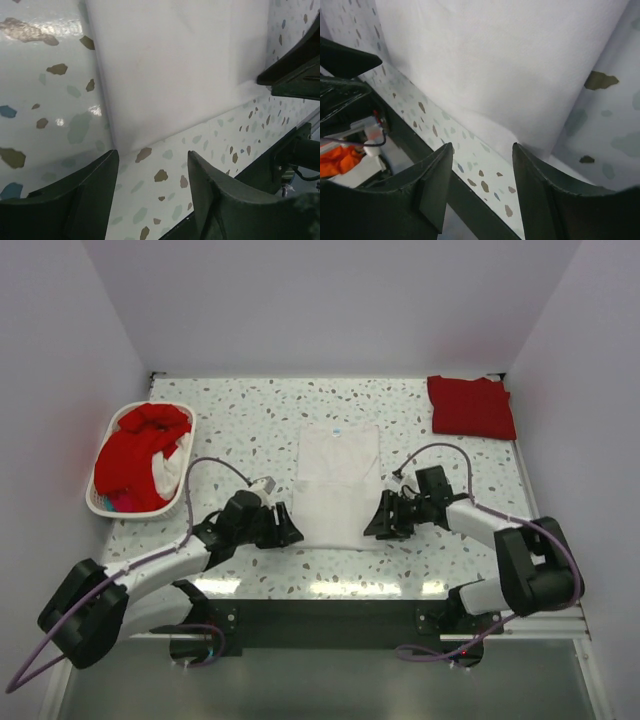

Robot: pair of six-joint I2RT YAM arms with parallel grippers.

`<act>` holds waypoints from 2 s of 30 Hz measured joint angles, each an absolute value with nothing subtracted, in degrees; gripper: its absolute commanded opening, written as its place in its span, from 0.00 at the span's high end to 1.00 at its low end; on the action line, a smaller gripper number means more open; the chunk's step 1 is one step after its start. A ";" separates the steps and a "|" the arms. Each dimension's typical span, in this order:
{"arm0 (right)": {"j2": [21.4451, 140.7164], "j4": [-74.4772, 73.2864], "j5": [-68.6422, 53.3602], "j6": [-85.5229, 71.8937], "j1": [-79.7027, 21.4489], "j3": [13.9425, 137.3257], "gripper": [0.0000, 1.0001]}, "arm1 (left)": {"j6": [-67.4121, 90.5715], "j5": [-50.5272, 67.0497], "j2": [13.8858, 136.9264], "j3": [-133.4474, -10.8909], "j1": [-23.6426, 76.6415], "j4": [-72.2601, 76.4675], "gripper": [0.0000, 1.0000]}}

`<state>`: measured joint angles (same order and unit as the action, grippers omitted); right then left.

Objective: Fold and stack the t-shirts
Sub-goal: Fold the tshirt

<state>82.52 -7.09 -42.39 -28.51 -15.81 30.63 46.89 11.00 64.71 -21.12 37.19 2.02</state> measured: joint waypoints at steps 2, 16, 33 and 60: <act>77.87 -14.31 -37.74 -26.50 -16.21 33.17 0.42 | 46.85 9.28 61.23 -22.33 37.23 -3.36 0.34; 68.73 -36.25 -6.79 -30.09 -28.75 40.05 0.38 | 43.75 -6.61 73.80 -39.03 45.23 -25.67 0.31; 78.46 -34.98 -2.35 -34.63 -34.63 40.58 0.47 | 43.81 -12.27 80.79 -41.78 49.12 -26.65 0.36; 82.13 -31.51 -0.80 -35.33 -36.64 41.23 1.00 | 44.21 -12.78 83.15 -41.80 51.13 -26.55 0.41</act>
<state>82.13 -31.51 -0.80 -35.33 -36.64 41.23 44.21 -12.78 83.15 -41.80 51.13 -26.55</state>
